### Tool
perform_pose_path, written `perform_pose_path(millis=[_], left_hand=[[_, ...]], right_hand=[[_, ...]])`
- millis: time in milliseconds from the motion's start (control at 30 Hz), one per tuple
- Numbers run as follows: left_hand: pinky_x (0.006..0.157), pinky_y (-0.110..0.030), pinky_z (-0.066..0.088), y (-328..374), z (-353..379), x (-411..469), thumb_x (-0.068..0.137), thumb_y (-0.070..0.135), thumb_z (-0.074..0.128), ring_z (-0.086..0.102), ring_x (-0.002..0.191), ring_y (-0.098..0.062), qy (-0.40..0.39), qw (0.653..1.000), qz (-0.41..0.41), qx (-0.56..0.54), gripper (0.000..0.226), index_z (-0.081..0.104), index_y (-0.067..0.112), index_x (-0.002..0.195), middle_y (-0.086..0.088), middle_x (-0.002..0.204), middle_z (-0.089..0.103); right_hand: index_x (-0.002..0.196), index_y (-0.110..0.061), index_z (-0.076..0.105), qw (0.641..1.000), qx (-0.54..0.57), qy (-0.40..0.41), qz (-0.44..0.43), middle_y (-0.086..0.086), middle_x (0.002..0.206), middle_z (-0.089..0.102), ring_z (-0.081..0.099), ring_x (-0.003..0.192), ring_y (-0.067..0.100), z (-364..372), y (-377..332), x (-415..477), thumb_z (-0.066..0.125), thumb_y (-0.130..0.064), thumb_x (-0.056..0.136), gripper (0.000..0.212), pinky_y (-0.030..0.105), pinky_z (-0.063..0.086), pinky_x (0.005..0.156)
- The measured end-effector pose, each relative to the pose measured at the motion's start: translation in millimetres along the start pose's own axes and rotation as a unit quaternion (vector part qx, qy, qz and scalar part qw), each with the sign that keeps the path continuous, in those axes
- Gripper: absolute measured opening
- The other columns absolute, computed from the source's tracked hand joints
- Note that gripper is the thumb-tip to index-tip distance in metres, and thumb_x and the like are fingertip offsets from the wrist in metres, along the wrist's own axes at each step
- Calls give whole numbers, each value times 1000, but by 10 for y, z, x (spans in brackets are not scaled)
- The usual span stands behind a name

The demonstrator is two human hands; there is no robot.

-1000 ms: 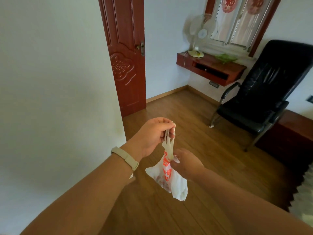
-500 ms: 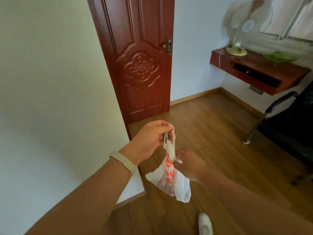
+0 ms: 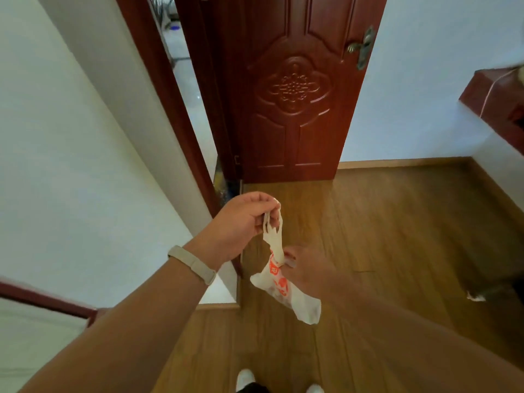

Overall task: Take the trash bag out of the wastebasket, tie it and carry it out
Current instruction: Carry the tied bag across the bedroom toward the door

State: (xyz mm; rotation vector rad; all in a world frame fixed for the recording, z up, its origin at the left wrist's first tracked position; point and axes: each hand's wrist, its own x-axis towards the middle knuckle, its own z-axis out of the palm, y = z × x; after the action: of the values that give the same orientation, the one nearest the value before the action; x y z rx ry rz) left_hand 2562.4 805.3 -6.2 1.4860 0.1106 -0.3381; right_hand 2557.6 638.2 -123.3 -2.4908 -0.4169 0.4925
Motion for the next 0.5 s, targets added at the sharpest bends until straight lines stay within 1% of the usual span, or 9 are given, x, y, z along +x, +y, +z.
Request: perform_pose_path(millis=[67,167,300,367,433,500], left_hand=[[85,-40,48,-25,20,174,95,15,52,61,69,-20,4,1000,-2,-3,17,65,7,86,-5,70,64],[83,-38,49,-103,-7,468,94,13,53,62,69,-19,17,1000,-9,-21,15,65,5,90,-4,69,64],[78,-34,50,-222,-121,887,94,12,53,61,69,-18,39,998,-17,-48,14,64,3,94,-4,68,63],[75,-34,49,-264,-192,1093,93,11,53,60,68,-19,42,996,-21,-70,12,64,6,91,-5,69,61],[70,-32,48,-283,-251,1304,92,10,54,59,67,-19,49,994,-19,-95,12,64,8,86,-5,69,61],[68,-30,48,-292,-293,1461,92,10,54,58,66,-19,56,993,-20,-107,12,63,9,85,-5,69,60]], right_hand=[[128,-27,60,1000,8,-15,5,-8,111,65,63,89,10,-44,126,151,57,-40,94,36,28,58,78],[125,-29,60,999,14,-36,10,-12,109,65,64,85,9,-77,300,411,58,-43,93,35,28,59,76],[126,-28,59,997,3,-78,5,-9,114,66,65,92,10,-108,439,795,58,-41,94,35,30,59,81],[125,-25,60,996,-6,-92,9,-7,114,67,65,92,11,-124,478,994,59,-38,94,33,32,59,80],[125,-24,60,995,-15,-99,12,-6,115,66,65,93,13,-155,496,1180,58,-36,94,33,30,58,78],[126,-23,60,994,-23,-106,14,-6,116,65,65,95,14,-188,514,1350,58,-36,94,34,30,58,77]])
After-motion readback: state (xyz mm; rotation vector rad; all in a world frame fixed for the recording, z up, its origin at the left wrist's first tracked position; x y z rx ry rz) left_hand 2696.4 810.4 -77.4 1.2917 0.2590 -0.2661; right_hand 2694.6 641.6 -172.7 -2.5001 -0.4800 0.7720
